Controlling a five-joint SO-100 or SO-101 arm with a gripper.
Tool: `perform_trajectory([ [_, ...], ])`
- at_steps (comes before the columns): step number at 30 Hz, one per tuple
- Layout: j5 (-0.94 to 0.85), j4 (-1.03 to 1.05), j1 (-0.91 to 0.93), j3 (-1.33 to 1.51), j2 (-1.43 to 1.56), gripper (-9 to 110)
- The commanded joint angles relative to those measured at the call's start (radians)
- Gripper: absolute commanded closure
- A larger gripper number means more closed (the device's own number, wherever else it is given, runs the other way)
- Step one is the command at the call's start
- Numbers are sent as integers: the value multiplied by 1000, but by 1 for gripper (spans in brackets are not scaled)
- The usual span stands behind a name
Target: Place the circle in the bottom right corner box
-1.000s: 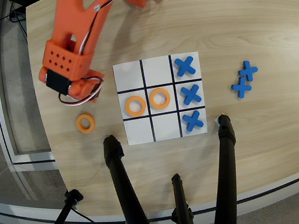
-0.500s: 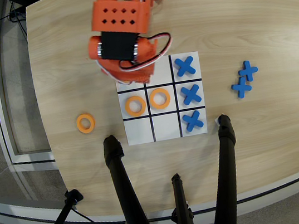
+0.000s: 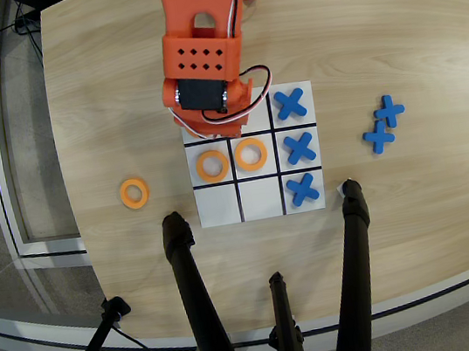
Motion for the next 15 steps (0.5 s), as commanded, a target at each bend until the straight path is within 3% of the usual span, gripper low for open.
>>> perform_trajectory([
  [1, 0, -21, 9, 3, -5, 102],
  [15, -17, -69, 35, 46, -26, 102],
])
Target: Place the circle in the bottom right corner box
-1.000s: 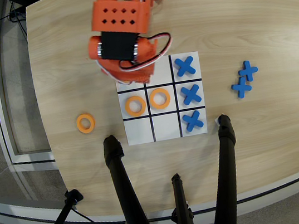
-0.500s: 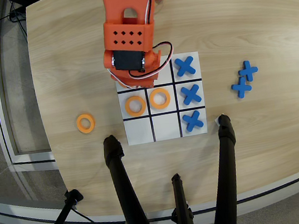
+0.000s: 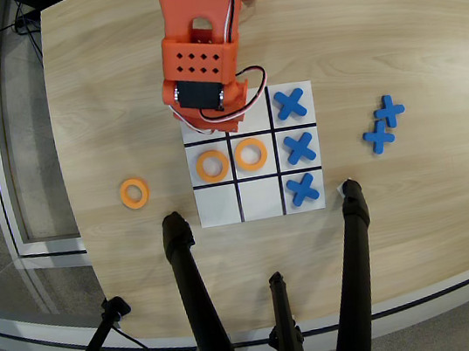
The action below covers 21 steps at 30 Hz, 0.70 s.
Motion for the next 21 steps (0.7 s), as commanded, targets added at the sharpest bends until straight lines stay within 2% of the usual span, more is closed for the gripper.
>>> perform_trajectory([
  [1, -9, -31, 15, 2, -3, 102],
  [21, -14, -37, 14, 29, 2, 102],
])
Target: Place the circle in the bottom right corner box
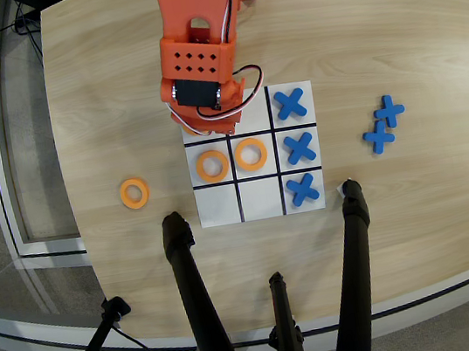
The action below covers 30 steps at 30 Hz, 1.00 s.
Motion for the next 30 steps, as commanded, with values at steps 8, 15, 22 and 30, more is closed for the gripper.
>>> perform_trajectory([
  [8, -6, 29, -6, 6, 25, 102],
  [15, -6, 29, -3, -8, 40, 97],
  [22, -6, 34, -5, -67, 81, 95],
  [30, -58, 232, -17, -241, 284, 95],
])
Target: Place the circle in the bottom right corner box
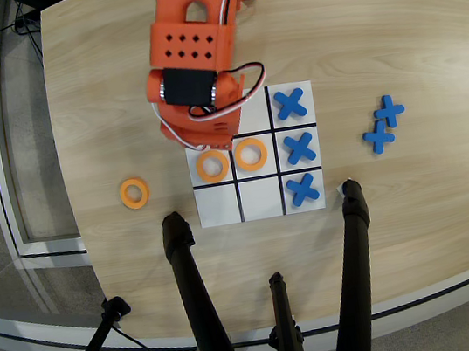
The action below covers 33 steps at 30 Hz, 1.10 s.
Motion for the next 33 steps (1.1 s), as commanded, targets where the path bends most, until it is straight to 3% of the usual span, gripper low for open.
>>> perform_trajectory([
  [1, -41, 94, -23, -52, 158, 95],
  [14, -35, 86, -212, 965, 1310, 95],
  [17, -35, 100, -225, 1101, 1439, 95],
  [25, -9, 347, -245, 1109, 1471, 102],
  [29, -14, 324, -107, 1109, 1471, 101],
  [33, -12, 344, 232, 1109, 1477, 101],
])
